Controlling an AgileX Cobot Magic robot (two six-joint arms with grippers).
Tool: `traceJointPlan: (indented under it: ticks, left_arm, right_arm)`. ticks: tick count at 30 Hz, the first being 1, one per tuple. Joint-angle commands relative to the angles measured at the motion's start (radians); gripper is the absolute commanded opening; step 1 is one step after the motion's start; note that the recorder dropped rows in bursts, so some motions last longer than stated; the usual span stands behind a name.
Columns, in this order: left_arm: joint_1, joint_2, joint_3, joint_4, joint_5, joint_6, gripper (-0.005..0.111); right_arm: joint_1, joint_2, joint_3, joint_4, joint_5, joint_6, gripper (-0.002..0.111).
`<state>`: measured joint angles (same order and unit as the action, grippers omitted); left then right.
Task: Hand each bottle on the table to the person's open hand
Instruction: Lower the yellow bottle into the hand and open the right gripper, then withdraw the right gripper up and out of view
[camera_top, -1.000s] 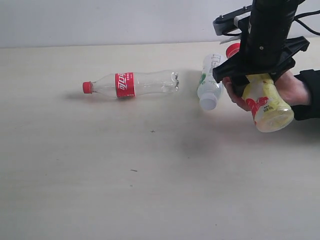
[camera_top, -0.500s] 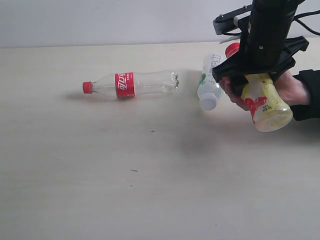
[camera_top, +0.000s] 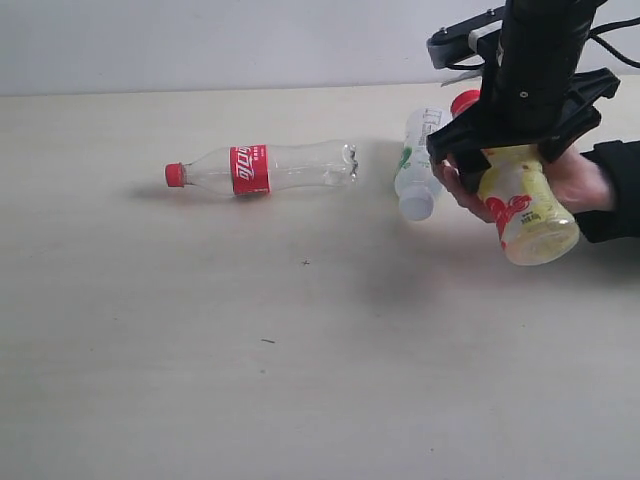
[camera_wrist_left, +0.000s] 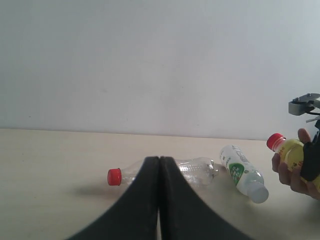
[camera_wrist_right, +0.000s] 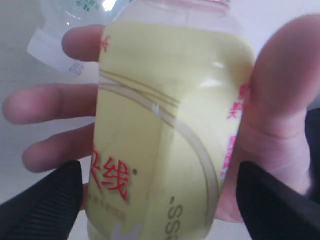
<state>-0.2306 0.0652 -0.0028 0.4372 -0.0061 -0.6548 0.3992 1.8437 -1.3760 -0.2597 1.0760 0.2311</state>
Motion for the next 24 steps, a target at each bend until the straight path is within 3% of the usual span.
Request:
traceJointPlan:
  ticks: [1, 10, 17, 19, 21, 22, 24]
  left_arm:
    - [0.002, -0.008, 0.003, -0.007, -0.003, -0.005, 0.0]
    - [0.002, -0.008, 0.003, -0.007, -0.003, -0.005, 0.0]
    - [0.002, -0.008, 0.003, -0.007, -0.003, -0.005, 0.0]
    - [0.002, -0.008, 0.003, -0.007, -0.003, -0.005, 0.0]
    - [0.002, -0.008, 0.003, -0.007, -0.003, -0.005, 0.0]
    - [0.002, -0.008, 0.003, -0.007, -0.003, -0.005, 0.0]
    - [0.002, -0.008, 0.003, -0.007, -0.003, -0.005, 0.0]
  right_arm:
    - [-0.004, -0.005, -0.009, -0.033, -0.019, 0.005, 0.083]
    - [-0.004, -0.105, -0.047, -0.044, -0.009, -0.014, 0.086]
    - [-0.004, -0.282, -0.049, 0.134, 0.023, -0.238, 0.082]
    - [-0.004, -0.331, -0.032, 0.185, 0.024, -0.272, 0.07]
    - [-0.004, -0.399, 0.001, 0.227, 0.024, -0.3, 0.049]
    - [-0.004, -0.473, 0.044, 0.272, 0.024, -0.36, 0.024]
    - [-0.004, -0.591, 0.139, 0.351, -0.008, -0.444, 0.0]
